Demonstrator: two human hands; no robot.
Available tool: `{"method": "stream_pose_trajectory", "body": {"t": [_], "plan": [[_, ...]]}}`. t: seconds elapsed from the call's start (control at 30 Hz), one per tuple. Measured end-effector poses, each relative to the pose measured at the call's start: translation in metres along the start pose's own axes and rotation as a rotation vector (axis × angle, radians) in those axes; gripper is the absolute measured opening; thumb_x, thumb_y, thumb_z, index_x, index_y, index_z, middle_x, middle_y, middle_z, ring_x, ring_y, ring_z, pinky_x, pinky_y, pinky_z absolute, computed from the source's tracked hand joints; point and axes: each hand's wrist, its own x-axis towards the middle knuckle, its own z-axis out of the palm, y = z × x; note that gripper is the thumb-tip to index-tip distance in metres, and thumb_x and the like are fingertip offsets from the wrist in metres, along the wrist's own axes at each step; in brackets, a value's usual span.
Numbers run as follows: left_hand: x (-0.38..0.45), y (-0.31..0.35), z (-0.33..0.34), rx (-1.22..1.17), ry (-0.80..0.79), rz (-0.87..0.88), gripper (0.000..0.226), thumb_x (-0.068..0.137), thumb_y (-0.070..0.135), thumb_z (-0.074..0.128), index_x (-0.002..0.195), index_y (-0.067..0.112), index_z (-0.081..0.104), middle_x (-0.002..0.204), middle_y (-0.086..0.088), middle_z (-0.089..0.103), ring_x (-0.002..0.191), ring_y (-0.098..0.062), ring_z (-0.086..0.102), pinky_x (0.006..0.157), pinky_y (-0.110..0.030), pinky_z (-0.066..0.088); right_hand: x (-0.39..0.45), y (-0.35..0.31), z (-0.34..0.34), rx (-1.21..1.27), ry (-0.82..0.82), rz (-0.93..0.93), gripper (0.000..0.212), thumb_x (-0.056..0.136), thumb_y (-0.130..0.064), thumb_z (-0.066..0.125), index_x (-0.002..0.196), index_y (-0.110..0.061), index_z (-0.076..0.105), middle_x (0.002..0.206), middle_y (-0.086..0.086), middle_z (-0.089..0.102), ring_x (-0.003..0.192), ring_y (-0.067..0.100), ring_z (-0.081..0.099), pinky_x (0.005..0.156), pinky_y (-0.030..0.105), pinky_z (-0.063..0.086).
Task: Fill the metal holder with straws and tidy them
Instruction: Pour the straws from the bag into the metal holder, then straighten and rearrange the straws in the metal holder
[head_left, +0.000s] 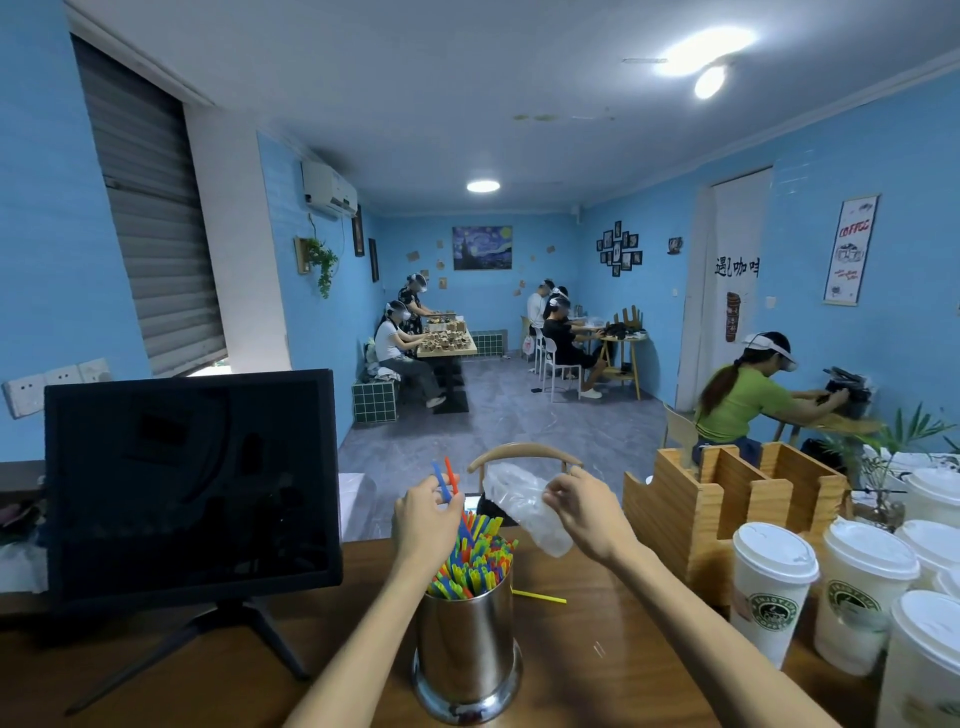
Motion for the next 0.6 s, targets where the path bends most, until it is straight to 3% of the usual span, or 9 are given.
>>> {"method": "stream_pose_trajectory", "body": {"t": [0.13, 0.23, 0.37, 0.6], "plan": [[0.001, -0.001, 0.003, 0.077, -0.097, 0.029, 0.014, 0.088, 0.025, 0.075, 0.102, 0.024, 0.076, 0.095, 0.002, 0.076, 0.095, -0.018, 0.07, 0.082, -0.036, 0.059, -0.004, 0.012, -0.013, -0.008, 0.044, 0.021, 0.019, 0.101, -0.03, 0.06, 0.101, -0.015, 0.072, 0.095, -0.008, 0.057, 0.09, 0.018, 0.065, 0.079, 0.035, 0.051], [0.003, -0.005, 0.004, 0.092, -0.19, 0.054, 0.04, 0.08, 0.032, 0.083, 0.117, 0.028, 0.071, 0.113, 0.006, 0.073, 0.103, -0.013, 0.067, 0.088, -0.031, 0.057, -0.011, 0.018, -0.019, -0.027, 0.065, 0.036, 0.021, 0.102, -0.032, 0.06, 0.104, -0.015, 0.071, 0.096, -0.009, 0.056, 0.09, 0.018, 0.064, 0.077, 0.033, 0.049], [0.005, -0.003, -0.001, 0.063, -0.228, 0.104, 0.07, 0.074, 0.046, 0.086, 0.136, 0.028, 0.058, 0.13, 0.006, 0.065, 0.118, -0.017, 0.06, 0.099, -0.04, 0.052, -0.024, 0.027, -0.02, -0.037, 0.083, 0.025, 0.021, 0.101, -0.035, 0.061, 0.106, -0.017, 0.07, 0.099, -0.008, 0.058, 0.091, 0.017, 0.064, 0.079, 0.036, 0.053], [0.004, -0.002, -0.009, 0.092, -0.202, 0.195, 0.068, 0.076, 0.057, 0.08, 0.136, 0.034, 0.056, 0.134, 0.004, 0.061, 0.121, -0.017, 0.056, 0.098, -0.042, 0.051, -0.038, 0.036, -0.025, -0.036, 0.101, 0.021, 0.019, 0.101, -0.034, 0.062, 0.106, -0.018, 0.071, 0.097, -0.013, 0.054, 0.091, 0.015, 0.063, 0.077, 0.027, 0.048]]}}
